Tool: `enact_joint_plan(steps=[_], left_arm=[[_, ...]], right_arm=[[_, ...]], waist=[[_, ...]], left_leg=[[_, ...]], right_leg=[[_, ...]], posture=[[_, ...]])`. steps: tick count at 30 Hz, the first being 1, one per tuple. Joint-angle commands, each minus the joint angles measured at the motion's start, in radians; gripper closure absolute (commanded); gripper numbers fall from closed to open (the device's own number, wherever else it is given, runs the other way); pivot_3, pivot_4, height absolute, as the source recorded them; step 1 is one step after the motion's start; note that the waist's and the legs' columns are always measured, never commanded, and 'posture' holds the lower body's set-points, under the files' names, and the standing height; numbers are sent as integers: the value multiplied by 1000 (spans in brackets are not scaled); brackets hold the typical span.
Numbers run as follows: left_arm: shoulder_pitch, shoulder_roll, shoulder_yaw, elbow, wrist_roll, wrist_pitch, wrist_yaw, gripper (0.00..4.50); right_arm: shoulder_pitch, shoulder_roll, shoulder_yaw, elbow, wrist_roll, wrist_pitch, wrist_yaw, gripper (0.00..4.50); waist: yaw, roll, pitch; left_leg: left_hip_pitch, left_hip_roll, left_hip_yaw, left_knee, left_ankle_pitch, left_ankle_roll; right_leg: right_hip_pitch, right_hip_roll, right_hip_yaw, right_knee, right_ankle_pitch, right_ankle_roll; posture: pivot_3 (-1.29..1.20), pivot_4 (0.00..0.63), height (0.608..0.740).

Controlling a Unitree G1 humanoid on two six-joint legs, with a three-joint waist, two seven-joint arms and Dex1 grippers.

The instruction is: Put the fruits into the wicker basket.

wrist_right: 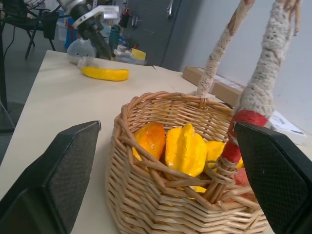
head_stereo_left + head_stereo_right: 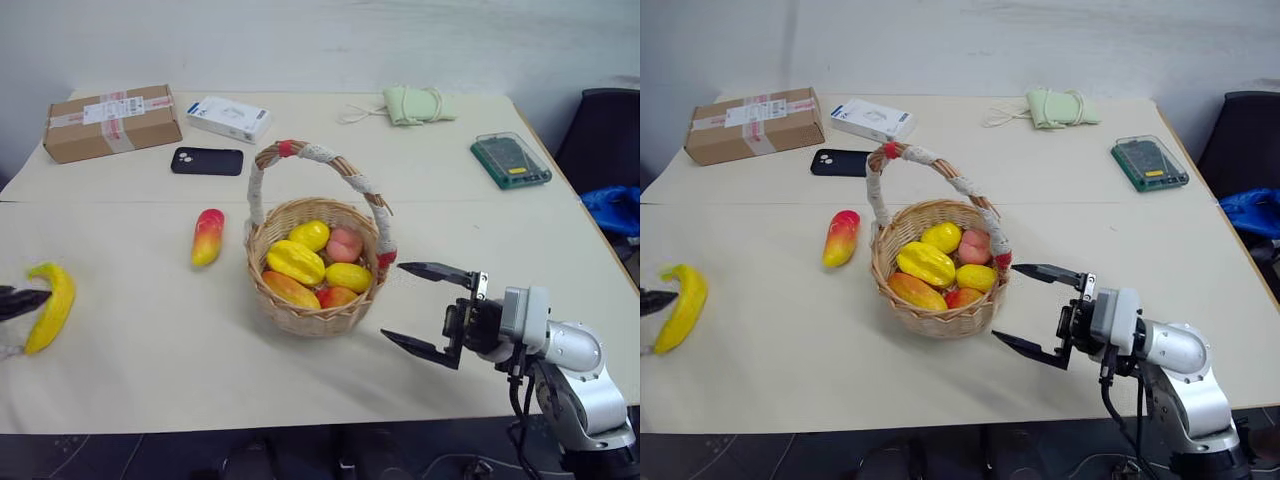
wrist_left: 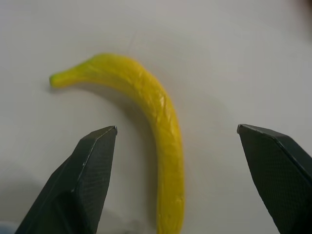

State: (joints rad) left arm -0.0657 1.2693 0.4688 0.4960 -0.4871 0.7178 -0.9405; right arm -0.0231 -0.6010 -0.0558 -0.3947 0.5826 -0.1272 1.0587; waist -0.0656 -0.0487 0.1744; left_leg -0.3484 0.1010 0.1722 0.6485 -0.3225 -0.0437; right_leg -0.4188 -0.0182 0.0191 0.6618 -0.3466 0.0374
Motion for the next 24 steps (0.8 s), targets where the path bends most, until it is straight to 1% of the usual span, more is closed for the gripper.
enact_joint_plan(steps=[1,4,7,11,15,16,17,18,19,20,22,24], left_arm=[[-66,-24,-62,33,50,5,19,332],[-120,-69,-123,72,82,-9,17,332],[-150,-97,-149,105,108,-29,18,955],[-160,-130,-85,160,77,-65,-16,2257],[-135,-140,-29,193,50,-126,-107,3531],[-121,-150,3,159,20,-150,-152,3872],[-107,-165,38,113,-15,-176,-200,4033],[-88,-186,79,51,-52,-222,-251,4035],[-72,-200,123,-32,-125,-168,-300,4035],[-57,-210,149,-111,-165,-141,-321,4035],[-15,-218,149,-270,-202,-110,-352,4035],[7,-224,132,-410,-238,-83,-364,4035]], right_arm=[[0,6,-26,-36,2,-6,-20,0],[7,12,-26,-40,-3,-9,-33,0],[13,14,-26,-42,-10,-15,-39,0],[39,13,-35,-65,6,19,-72,0],[65,13,-52,-87,15,9,-72,0],[77,11,-62,-86,15,5,-71,0],[87,10,-72,-83,14,5,-71,0],[96,9,-83,-78,13,2,-71,0],[110,7,-99,-74,17,6,-72,0],[121,7,-114,-72,14,5,-80,0],[133,20,-142,-73,12,7,-110,0],[148,26,-164,-81,13,15,-137,0]], waist=[[5,0,0],[9,0,0],[11,0,0],[11,0,0],[9,0,0],[10,-1,0],[10,-1,-1],[10,-1,-1],[10,-1,-1],[13,-2,-1],[13,-3,-2],[12,-2,-1]], left_leg=[[-3,0,0,1,0,0],[-7,0,2,5,0,0],[-7,0,2,8,0,0],[-6,0,3,13,1,0],[-5,0,3,15,1,1],[-5,0,3,15,1,1],[-5,0,2,15,1,1],[-5,1,2,15,1,1],[-5,1,2,15,1,1],[-6,2,2,15,1,1],[-6,2,0,15,1,1],[-6,1,0,15,1,2]], right_leg=[[-3,0,0,1,0,0],[-9,0,2,5,0,0],[-9,0,2,8,0,0],[-8,0,4,14,0,0],[-8,-1,4,18,0,0],[-8,-1,4,19,0,0],[-8,-1,4,19,0,0],[-8,-1,4,19,0,0],[-8,-1,4,19,0,0],[-8,-2,3,19,0,0],[-8,-3,2,19,0,0],[-7,-4,3,19,0,0]], posture=[[0,150,740],[0,150,740],[0,150,740],[0,150,740],[0,150,740],[0,150,740],[0,150,740],[0,150,740],[0,150,740],[0,150,740],[0,150,740],[0,150,740]])
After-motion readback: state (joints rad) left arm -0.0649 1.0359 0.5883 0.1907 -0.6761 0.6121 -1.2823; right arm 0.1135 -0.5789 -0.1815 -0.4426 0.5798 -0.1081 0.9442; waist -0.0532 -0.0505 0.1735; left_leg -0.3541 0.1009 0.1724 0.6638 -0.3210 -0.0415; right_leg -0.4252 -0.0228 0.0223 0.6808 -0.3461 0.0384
